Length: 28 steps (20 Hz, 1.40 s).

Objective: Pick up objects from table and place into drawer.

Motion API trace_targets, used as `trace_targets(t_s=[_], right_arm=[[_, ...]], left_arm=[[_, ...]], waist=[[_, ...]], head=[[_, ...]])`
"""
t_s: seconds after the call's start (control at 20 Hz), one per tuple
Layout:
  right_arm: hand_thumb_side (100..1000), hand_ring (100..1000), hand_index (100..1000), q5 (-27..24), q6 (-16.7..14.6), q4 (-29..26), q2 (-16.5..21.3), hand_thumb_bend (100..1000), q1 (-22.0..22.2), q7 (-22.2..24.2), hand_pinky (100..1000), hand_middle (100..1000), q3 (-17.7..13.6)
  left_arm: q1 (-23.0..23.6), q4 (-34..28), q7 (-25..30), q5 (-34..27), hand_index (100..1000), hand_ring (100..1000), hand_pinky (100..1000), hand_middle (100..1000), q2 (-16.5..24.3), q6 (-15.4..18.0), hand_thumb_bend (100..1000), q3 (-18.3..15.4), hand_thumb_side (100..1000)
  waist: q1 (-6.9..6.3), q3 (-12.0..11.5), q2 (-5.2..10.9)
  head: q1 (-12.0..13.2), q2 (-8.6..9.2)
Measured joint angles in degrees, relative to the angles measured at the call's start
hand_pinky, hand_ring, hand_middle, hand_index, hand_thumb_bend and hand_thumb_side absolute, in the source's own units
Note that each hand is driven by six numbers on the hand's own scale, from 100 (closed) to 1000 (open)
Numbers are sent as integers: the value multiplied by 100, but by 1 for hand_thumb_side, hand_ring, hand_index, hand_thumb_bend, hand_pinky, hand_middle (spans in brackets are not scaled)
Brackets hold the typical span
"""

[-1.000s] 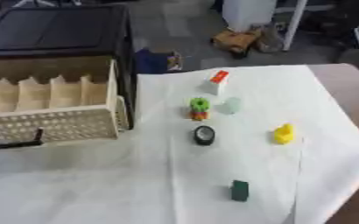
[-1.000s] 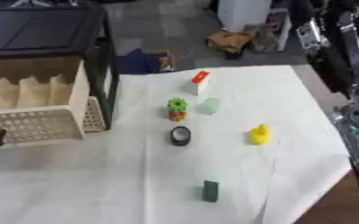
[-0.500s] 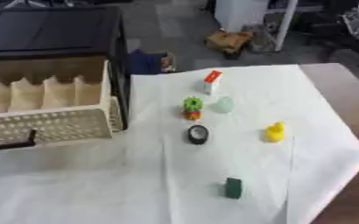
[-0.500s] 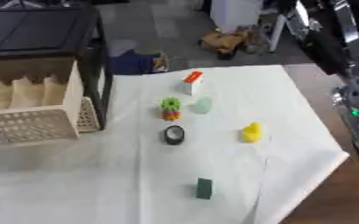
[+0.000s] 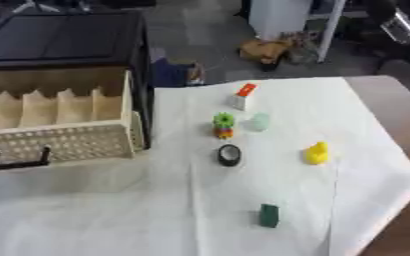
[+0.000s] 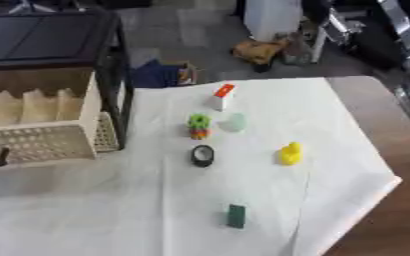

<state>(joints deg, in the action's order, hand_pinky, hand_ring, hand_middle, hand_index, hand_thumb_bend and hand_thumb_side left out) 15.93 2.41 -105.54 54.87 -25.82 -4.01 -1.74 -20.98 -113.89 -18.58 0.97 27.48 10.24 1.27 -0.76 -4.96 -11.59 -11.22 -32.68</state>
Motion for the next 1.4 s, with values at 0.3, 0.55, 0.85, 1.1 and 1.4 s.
trace_targets(t_s=[0.3,0.55,0.85,1.1,1.4], right_arm=[[1000,670,833,137,-323,230,456,672,16,350,747,710,313],[1000,694,834,325,-462,197,738,723,93,691,754,685,561],[1000,696,815,579,-473,-102,875,759,168,995,745,637,758],[967,683,810,622,-277,-385,890,750,220,1105,727,616,884],[898,670,823,537,6,-704,930,742,271,1308,709,539,1045]], left_arm=[[79,0,193,-21,864,454,386,528,-386,-188,100,-56,1000],[78,1,254,-16,862,451,392,534,-544,-288,100,-77,1000],[57,1,366,-12,855,432,378,531,-648,-402,100,-48,1000],[59,1,465,15,853,428,373,533,-710,-574,100,-1,1000],[63,1,520,38,849,427,370,534,-749,-646,100,17,1000]], waist=[[6,14,21],[10,12,29],[20,22,29],[22,39,29],[32,44,28]], head=[[22,-2],[32,-2],[55,-1],[55,-1],[54,-1]])
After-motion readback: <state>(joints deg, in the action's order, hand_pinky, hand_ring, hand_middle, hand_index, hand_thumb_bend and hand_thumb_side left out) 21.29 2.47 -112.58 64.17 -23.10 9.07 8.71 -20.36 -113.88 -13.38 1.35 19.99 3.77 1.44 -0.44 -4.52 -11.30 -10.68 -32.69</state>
